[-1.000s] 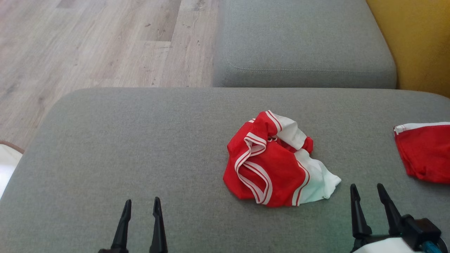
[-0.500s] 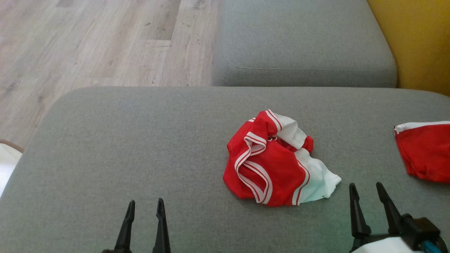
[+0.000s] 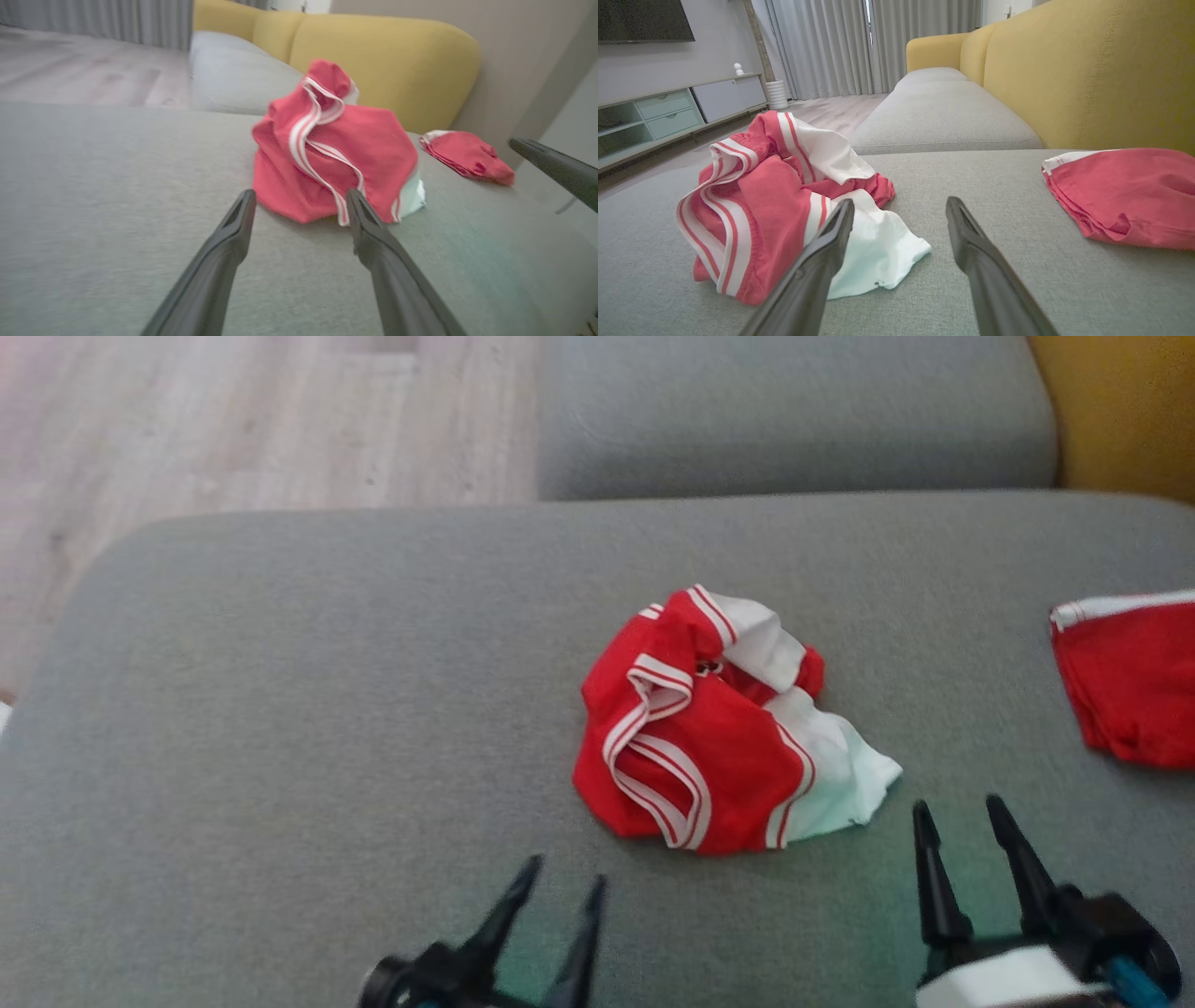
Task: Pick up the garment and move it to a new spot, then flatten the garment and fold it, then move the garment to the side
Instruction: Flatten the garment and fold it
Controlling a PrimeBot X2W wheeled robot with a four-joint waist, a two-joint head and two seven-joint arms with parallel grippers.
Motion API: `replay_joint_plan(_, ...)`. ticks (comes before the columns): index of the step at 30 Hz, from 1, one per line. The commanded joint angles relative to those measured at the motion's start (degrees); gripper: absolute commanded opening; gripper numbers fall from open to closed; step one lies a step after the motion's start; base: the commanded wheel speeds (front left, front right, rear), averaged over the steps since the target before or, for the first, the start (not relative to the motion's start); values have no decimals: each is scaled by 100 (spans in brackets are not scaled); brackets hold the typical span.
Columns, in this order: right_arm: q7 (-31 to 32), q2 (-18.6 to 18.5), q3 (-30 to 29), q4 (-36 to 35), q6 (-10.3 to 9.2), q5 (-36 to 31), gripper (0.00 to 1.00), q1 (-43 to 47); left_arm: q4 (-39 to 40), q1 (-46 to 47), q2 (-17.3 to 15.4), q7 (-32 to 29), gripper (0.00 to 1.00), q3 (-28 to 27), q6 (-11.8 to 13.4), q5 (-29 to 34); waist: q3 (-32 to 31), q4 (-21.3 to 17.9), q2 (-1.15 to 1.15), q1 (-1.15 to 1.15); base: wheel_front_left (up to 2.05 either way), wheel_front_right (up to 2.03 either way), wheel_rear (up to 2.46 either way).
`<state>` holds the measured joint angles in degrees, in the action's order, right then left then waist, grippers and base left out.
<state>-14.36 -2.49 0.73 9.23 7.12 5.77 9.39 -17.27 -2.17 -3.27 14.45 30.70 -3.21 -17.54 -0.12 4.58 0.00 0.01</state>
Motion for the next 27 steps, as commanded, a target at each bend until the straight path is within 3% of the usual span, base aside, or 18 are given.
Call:
replay_joint_plan(1,-63,-39,158,-217,36,-48,100,-371,95,329,39,55,100,-63,-33,-37,171,-149,0,-1,0,0,0)
replay_joint_plan(8,-63,-57,286,-294,36,-123,100,-785,-978,1432,39,-164,100,1009,-313,-566,743,-692,0,-1,0,0,0)
replay_joint_plan(13,-63,-72,331,-314,36,-105,100,-957,-1637,1965,39,-352,100,1343,-322,-1152,958,-1040,0,-1,0,0,0)
replay_joint_plan(18,-63,-71,321,-296,36,-86,100,-992,-1987,2326,39,-105,100,1540,-269,-1606,957,-1284,0,-1,0,0,0)
replay_joint_plan(19,-63,-70,319,-290,36,-86,100,-985,-2017,2361,39,-70,62,1571,-259,-1647,941,-1307,0,-1,0,0,0)
replay_joint_plan(20,-63,-69,319,-282,36,-85,100,-980,-2033,2387,39,-34,38,1579,-234,-1686,918,-1331,0,-1,0,0,0)
replay_joint_plan(21,-63,-68,327,-272,36,-84,100,-973,-2053,2391,39,-10,7,1575,-215,-1753,891,-1354,0,-1,0,0,0)
replay_joint_plan(22,-63,-67,333,-267,36,-80,100,-966,-2077,2401,39,8,0,1592,-198,-1791,867,-1374,0,-1,0,0,0)
replay_joint_plan(27,-63,-61,373,-256,36,-80,100,-945,-2078,2475,39,48,0,1683,-178,-1872,731,-1460,0,-1,0,0,0)
